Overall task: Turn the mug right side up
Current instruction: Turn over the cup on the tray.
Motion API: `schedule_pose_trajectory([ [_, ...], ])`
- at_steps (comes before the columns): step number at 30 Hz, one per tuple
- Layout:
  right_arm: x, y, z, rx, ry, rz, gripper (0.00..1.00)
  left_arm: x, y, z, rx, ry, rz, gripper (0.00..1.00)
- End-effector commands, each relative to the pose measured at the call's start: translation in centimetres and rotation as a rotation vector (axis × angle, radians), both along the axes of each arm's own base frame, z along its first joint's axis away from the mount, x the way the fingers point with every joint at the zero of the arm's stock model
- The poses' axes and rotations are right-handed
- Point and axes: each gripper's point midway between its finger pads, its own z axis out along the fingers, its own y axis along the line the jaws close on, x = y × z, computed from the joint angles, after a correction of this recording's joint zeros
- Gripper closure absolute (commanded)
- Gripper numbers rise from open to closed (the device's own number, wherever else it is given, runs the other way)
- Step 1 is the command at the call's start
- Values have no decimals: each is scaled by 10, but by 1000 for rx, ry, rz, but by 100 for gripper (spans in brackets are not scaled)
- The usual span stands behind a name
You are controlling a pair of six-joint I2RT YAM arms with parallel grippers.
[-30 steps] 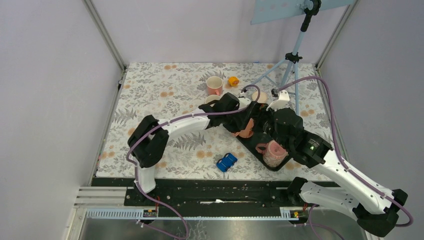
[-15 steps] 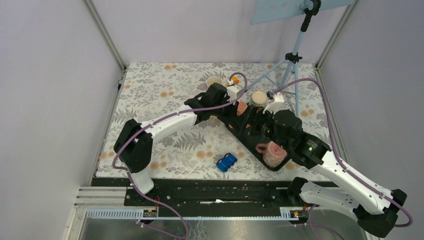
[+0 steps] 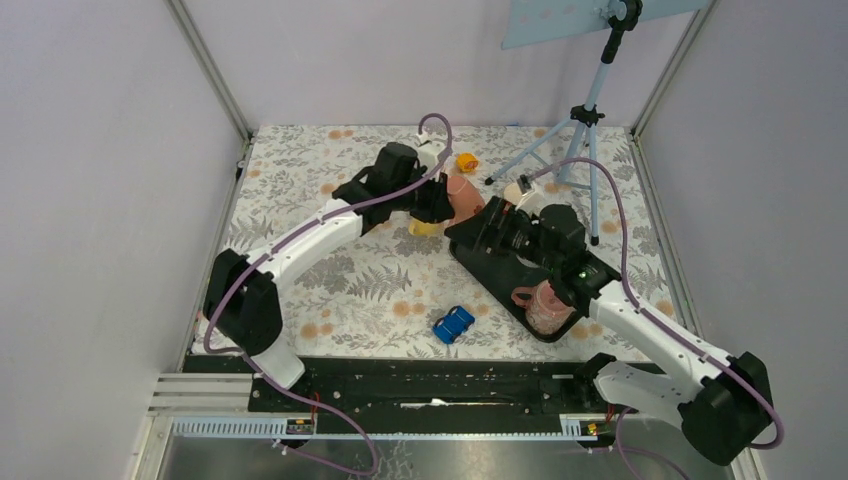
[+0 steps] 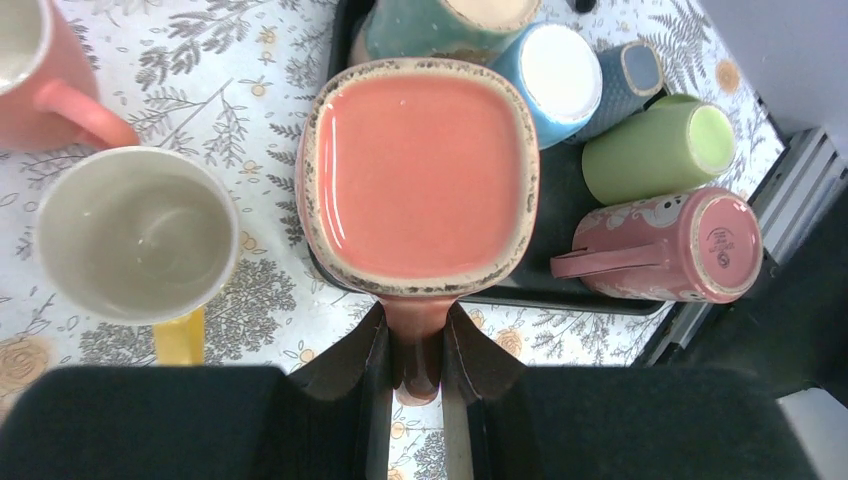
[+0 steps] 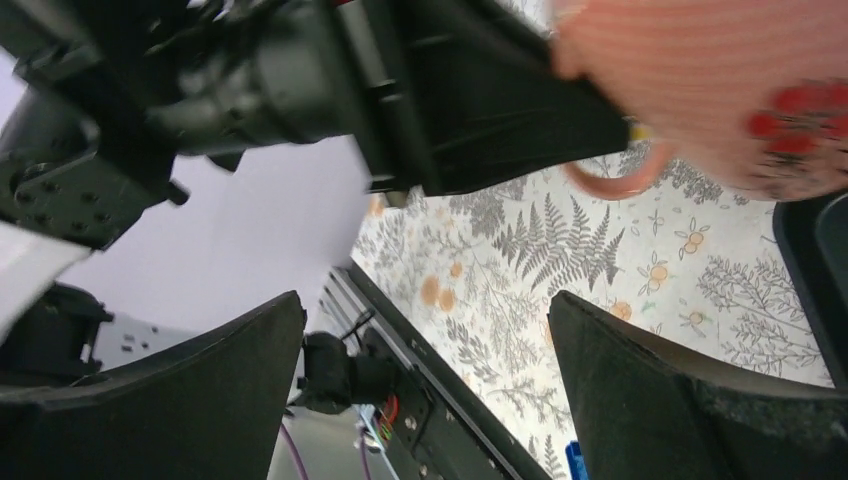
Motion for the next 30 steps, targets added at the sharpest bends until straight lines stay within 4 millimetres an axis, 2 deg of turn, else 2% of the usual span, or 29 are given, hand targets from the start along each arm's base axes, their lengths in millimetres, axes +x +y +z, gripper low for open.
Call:
schedule_pose_trajectory([
  [1, 4, 2, 46, 254, -72, 104, 0, 11, 3, 92, -180, -150, 14, 100],
  [5, 11, 2, 59, 350, -122, 133, 0, 13, 9, 118, -228, -161, 25, 100],
  [10, 23, -5, 65, 506, -130, 131, 3, 12, 15, 156, -289, -181, 34, 100],
  [17, 35, -2, 71, 606, -147, 130, 8, 6, 15, 200, -366, -201, 34, 100],
  [24, 51, 0, 87, 700, -177, 120, 17, -4, 14, 226, -437, -201, 14, 100],
  [30, 61, 3, 104, 803, -192, 153, 27, -12, 13, 239, -489, -192, -3, 100],
])
